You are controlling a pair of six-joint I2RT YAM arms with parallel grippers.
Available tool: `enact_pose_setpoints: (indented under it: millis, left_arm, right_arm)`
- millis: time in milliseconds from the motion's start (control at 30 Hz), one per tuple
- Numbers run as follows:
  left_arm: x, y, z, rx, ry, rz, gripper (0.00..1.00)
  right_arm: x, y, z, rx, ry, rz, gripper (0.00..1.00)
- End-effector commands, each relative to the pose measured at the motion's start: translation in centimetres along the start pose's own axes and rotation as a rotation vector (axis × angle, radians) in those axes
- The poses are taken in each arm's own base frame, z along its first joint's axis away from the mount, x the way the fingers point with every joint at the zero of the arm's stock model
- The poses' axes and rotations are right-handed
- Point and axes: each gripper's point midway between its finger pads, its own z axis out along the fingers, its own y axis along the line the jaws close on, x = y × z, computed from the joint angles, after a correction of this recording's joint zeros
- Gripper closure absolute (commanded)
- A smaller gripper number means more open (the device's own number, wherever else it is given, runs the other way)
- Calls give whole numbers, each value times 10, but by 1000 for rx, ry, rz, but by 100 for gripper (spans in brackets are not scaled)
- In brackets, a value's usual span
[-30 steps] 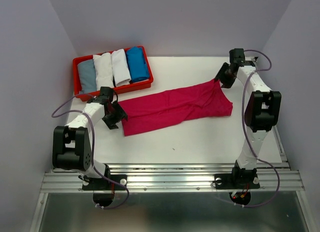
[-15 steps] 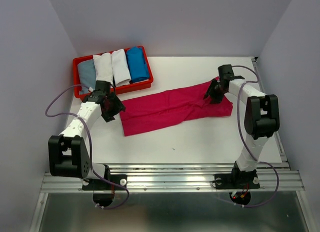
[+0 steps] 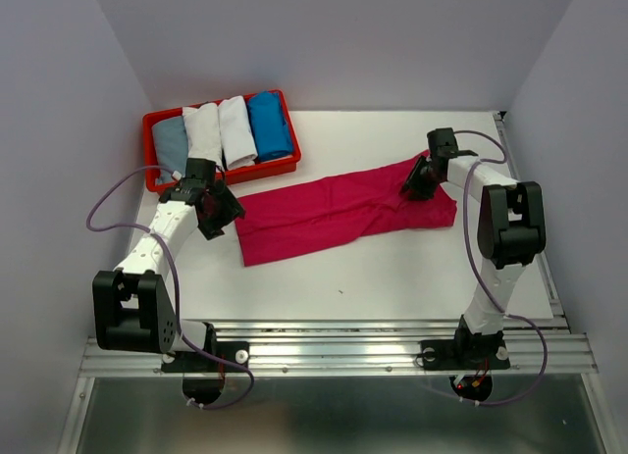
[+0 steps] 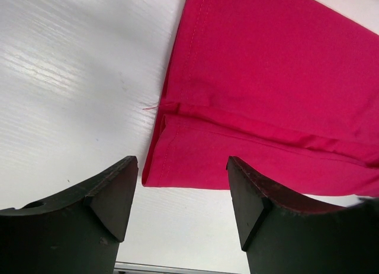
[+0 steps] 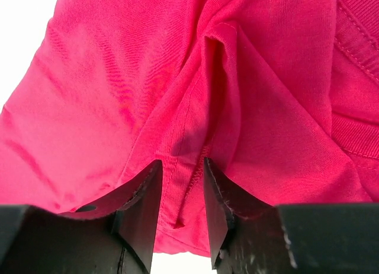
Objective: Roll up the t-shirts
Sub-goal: Fold the T-shirt at the center of the board.
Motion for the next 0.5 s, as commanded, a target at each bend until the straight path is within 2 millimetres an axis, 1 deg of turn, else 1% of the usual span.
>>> enact_pose_setpoints:
  millis: [0, 33, 100, 200, 367, 433, 467]
  left_arm:
    - [-3, 3, -4, -4, -23, 11, 27]
    - [-3, 3, -4, -5, -22, 12, 27]
    - [-2, 4, -4, -5, -22, 14, 27]
    - [-1, 5, -4, -8, -18, 14, 27]
    - [0, 6, -4, -7, -19, 16, 27]
    - [0, 6, -4, -8, -18, 19, 27]
    - [0, 6, -3, -8, -19, 19, 27]
  right_arm:
    - [-19, 5, -11, -5, -89, 3, 60]
    - [-23, 6, -19, -4, -113, 3, 59]
    - [-26, -2, -22, 34, -144, 17, 48]
    - [-23, -9, -24, 60, -153, 26, 40]
    - [-14, -17, -21, 76, -140, 46, 39]
    - [-11, -18, -17, 75, -129, 44, 42]
    - [-11, -17, -16, 68, -128, 43, 46]
